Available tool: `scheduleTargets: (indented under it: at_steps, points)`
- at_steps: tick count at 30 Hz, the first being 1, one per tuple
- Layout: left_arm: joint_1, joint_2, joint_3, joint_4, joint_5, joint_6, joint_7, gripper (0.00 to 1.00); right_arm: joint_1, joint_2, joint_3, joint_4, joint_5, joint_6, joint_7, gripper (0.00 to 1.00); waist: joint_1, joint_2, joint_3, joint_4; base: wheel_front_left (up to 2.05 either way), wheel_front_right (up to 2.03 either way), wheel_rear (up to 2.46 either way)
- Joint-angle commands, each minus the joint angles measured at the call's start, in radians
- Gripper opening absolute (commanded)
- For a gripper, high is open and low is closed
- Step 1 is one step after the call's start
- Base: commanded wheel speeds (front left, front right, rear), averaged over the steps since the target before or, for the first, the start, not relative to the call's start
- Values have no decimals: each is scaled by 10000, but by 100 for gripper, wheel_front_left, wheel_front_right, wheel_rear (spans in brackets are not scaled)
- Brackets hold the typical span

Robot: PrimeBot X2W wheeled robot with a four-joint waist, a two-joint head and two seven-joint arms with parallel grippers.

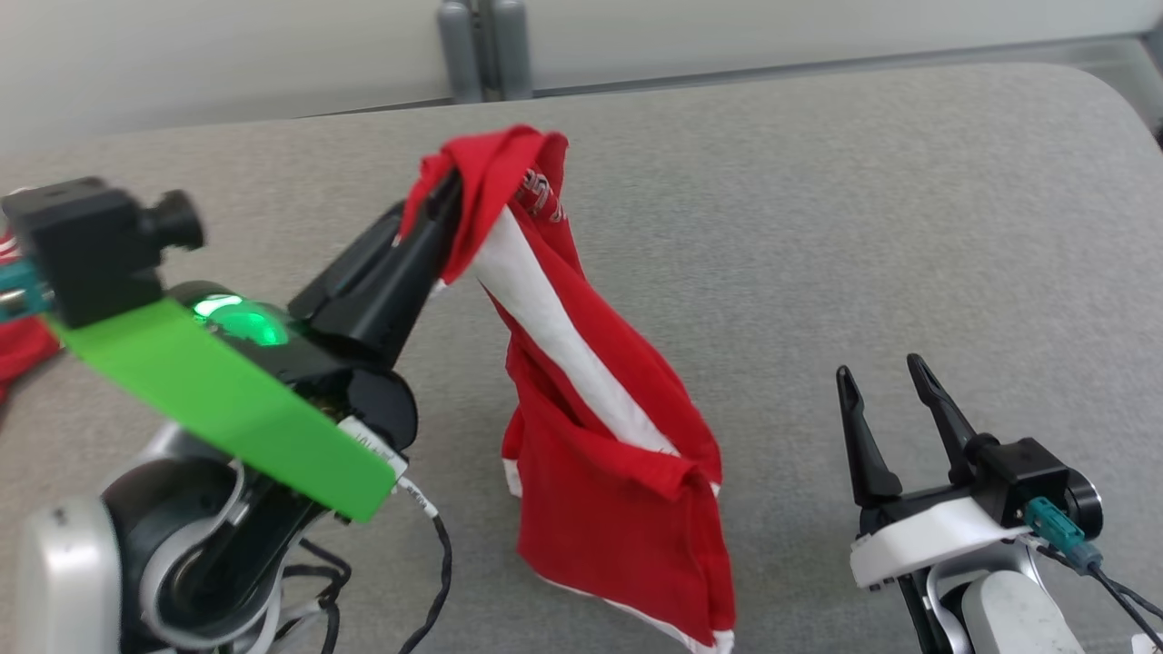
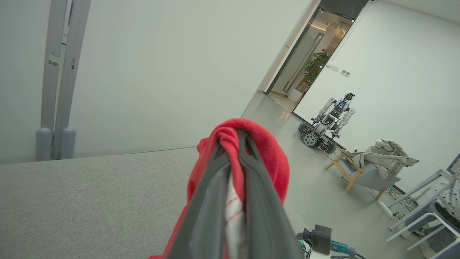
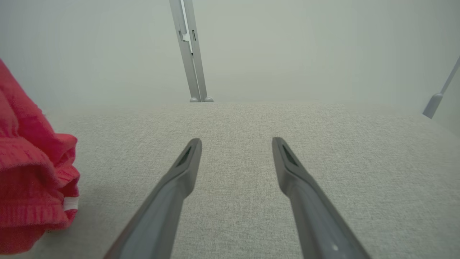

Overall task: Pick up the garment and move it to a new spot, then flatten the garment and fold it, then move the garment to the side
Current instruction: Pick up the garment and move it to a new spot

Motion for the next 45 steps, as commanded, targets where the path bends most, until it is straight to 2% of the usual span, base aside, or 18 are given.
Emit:
scheduleTargets:
  at_steps: [1,3,6,8,11,12,13,15,19,24,28,31,36,40,45]
  points:
    - [23,46,-75,389,-195,-22,174,0,-164,5,21,-4,84,-3,-35,100,1,-1,402,-822,0,0,0]
    - [-212,-150,-195,1122,-594,-27,374,0,-237,10,91,8,228,-3,-35,100,1,-1,556,-1111,0,0,0]
    - [-775,-248,-379,2630,-605,-285,353,0,-373,13,196,46,416,-3,-33,100,1,-1,720,-1569,0,0,0]
    - [-1326,-383,-693,3872,-409,-748,119,0,-432,13,258,71,486,-3,-33,100,1,-1,828,-1879,0,0,0]
    - [-2121,-749,-1040,6106,-266,-1239,-941,0,-481,14,329,110,589,-3,-33,100,1,-1,972,-2269,0,0,0]
    - [-2345,-797,-1174,6769,-32,-1335,-1413,18,-501,18,359,131,612,-3,-33,100,1,-1,1008,-2379,0,0,0]
    - [-2521,-841,-1433,7608,150,-1452,-1973,100,-495,18,395,162,607,-3,-33,100,1,-1,1028,-2483,0,0,0]
    - [-2639,-914,-1951,9074,423,-1572,-2766,100,-430,14,403,223,628,-3,-33,100,1,-1,1019,-2629,0,0,0]
    - [-2821,-924,-3013,11040,1411,-1821,-4391,100,-221,10,359,283,516,-3,-33,100,1,-1,870,-2692,0,0,0]
    - [-2435,-930,-3898,11936,1832,-1943,-6206,100,200,12,-59,259,134,-3,-33,100,1,-1,383,-2120,0,0,0]
    - [-1785,-952,-4065,11670,1959,-1820,-7937,100,645,-28,-449,-14,-307,-3,-35,100,1,-1,-301,-1518,0,0,0]
    - [-848,-862,-3937,11217,2171,-1441,-8844,100,1087,-189,-805,-447,-584,-3,-33,100,1,-1,-927,-1032,0,0,0]
    - [1026,-244,-3538,10142,2695,-562,-9167,100,1705,-424,-1386,-1240,-916,-3,-33,100,1,-1,-1618,-368,0,0,0]
    - [2404,395,-2719,8946,3447,7,-9203,100,2042,-607,-1718,-1671,-1028,-3,-33,100,1,-1,-1866,111,0,0,0]
    - [4023,488,-1322,7656,4496,87,-9199,100,2253,-676,-1929,-1843,-1070,-3,-33,100,1,-1,-2045,485,0,0,0]
